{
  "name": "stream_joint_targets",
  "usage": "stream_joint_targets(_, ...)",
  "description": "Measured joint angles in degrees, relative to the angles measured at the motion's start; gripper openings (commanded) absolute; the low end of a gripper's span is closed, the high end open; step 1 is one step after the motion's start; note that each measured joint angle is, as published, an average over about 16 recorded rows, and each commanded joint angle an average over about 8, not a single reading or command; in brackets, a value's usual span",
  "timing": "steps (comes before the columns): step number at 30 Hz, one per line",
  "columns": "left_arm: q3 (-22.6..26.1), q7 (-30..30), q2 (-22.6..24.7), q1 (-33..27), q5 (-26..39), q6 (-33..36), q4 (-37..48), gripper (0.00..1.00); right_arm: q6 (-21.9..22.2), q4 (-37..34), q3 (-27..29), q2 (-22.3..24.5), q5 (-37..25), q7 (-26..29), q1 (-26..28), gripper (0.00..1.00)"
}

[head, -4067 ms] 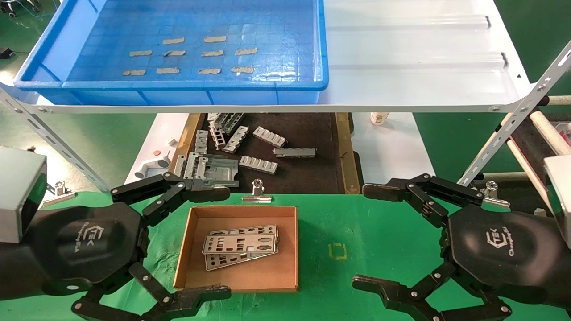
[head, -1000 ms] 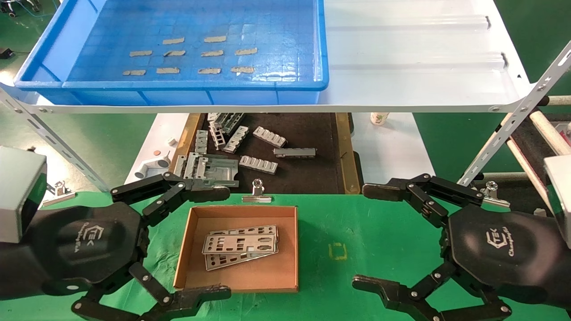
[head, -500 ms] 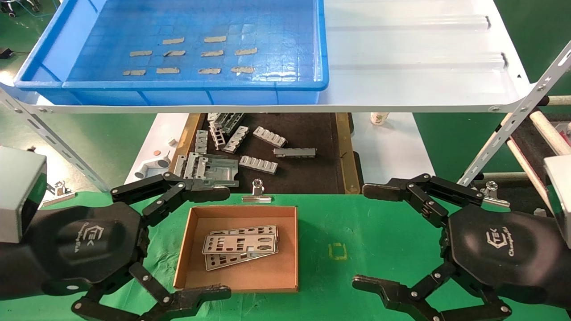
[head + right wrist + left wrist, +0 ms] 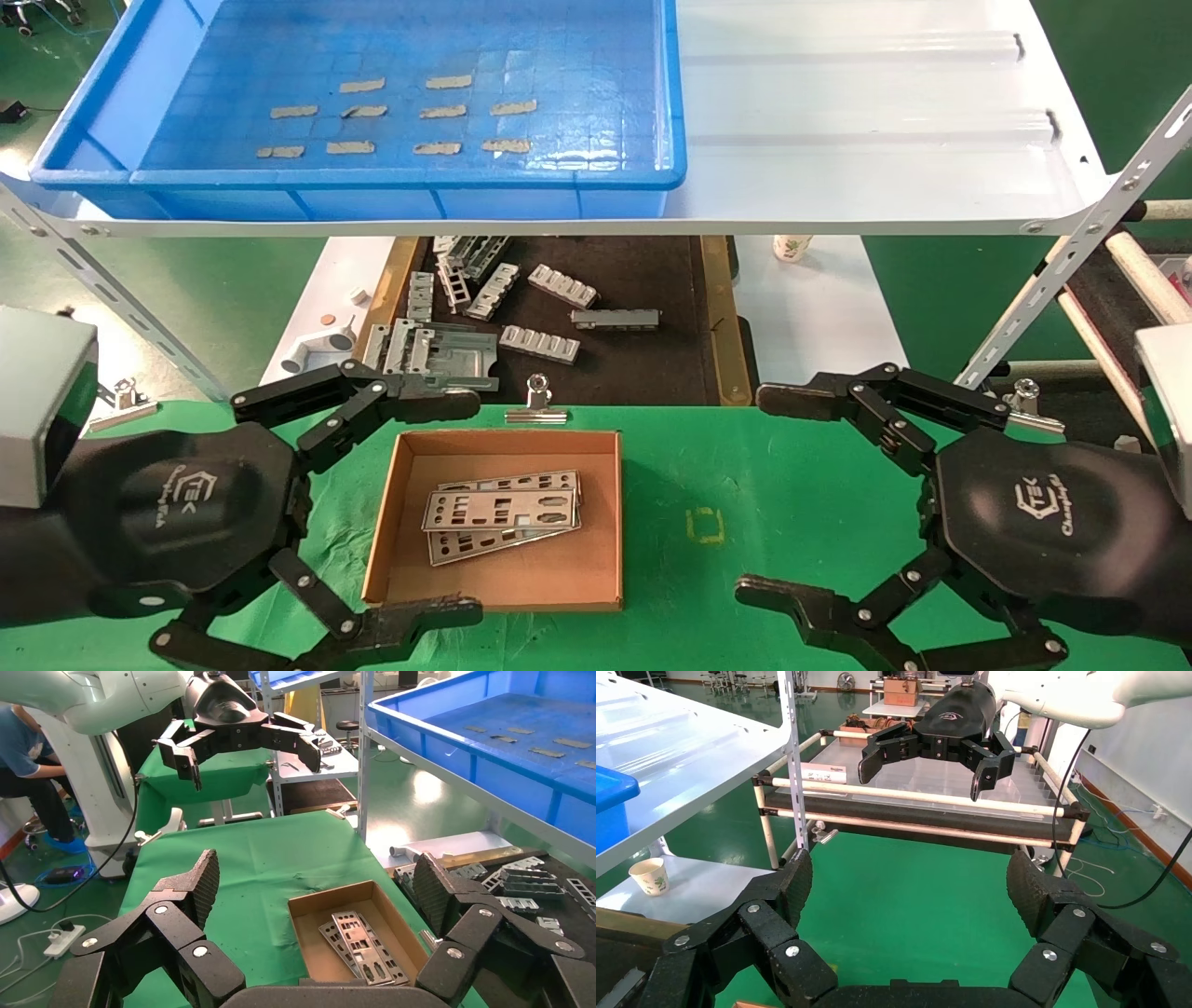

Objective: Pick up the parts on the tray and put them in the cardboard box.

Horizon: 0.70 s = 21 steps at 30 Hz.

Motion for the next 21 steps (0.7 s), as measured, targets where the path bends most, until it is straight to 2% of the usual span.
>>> stream_joint_targets(21, 0.0, 0.0, 0.0, 0.0, 0.0, 0.0, 0.0, 1.0, 0.0, 0.0, 0.0, 0.0, 0.0, 0.0, 0.0, 1.0)
